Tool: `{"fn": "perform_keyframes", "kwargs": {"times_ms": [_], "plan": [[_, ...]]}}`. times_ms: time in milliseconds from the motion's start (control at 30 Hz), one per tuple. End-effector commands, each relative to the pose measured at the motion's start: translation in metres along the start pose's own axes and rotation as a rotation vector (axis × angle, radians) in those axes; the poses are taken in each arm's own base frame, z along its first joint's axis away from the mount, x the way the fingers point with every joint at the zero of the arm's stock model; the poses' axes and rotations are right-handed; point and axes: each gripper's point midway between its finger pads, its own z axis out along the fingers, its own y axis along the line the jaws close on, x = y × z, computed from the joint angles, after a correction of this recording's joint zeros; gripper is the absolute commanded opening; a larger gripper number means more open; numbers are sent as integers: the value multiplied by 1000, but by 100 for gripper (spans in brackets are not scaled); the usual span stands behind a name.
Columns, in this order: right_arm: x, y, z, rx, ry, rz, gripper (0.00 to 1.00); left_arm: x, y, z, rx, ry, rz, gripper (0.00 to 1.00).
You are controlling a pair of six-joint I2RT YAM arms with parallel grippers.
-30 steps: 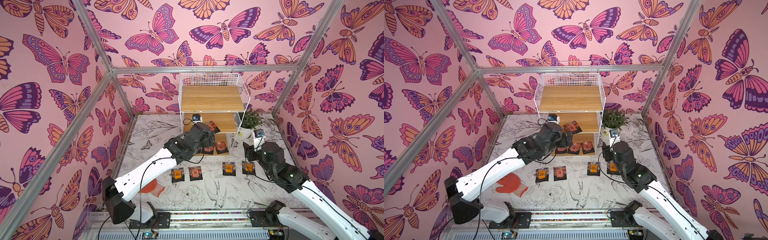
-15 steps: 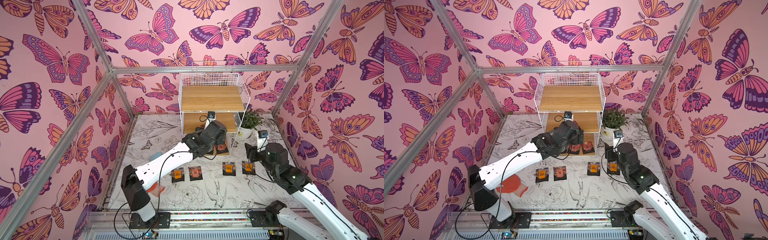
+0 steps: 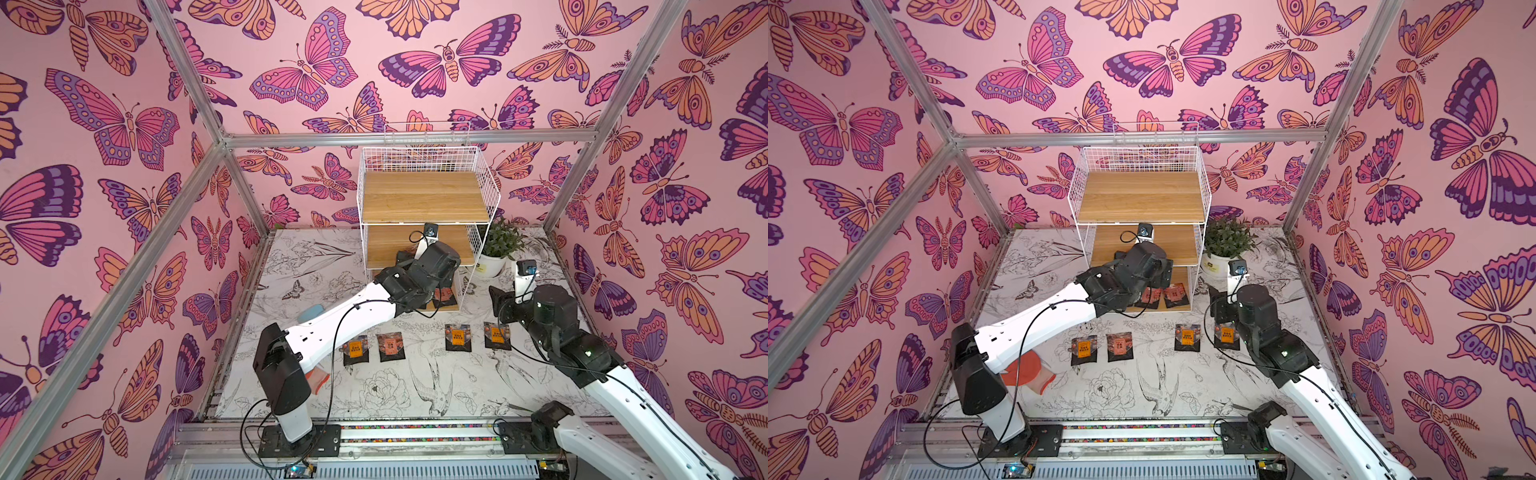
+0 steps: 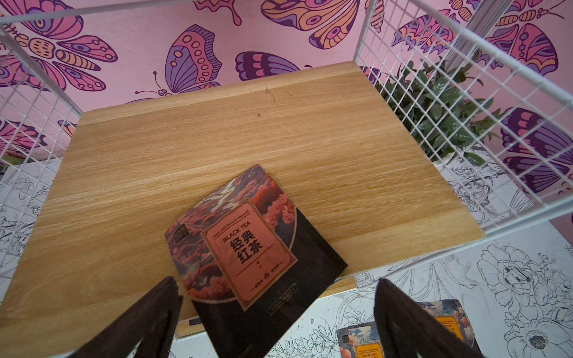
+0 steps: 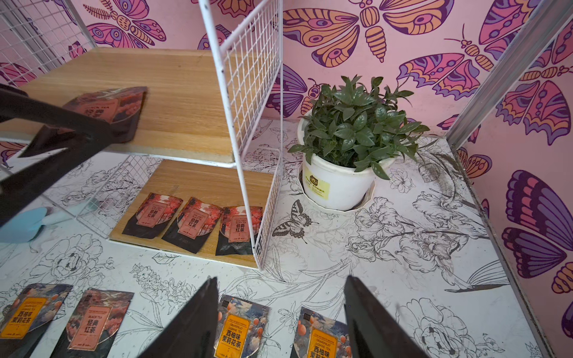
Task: Remove the tea bags from the shelf
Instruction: Pick up the tea bag from the shelf.
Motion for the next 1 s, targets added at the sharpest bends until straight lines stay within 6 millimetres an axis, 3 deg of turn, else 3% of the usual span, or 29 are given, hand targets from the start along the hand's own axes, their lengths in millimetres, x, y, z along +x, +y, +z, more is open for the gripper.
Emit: {"fn": "perform_keyframes", "kwargs": {"times_ms": [0, 267, 600, 800, 967], "plan": [[-4, 2, 0, -17, -14, 14, 68, -11, 0, 6, -4, -26, -6, 100], [-3, 2, 2, -22, -10, 13, 68, -8, 8, 17, -6, -6, -24, 100], [-7, 1, -2, -25, -23, 15, 67, 15, 12, 31, -22, 28, -39, 99], [-7, 0, -3, -23, -26, 14, 67, 36, 16, 37, -42, 69, -32, 88], [-8, 1, -4, -28, -29, 12, 67, 56, 27, 40, -74, 122, -34, 72]]}}
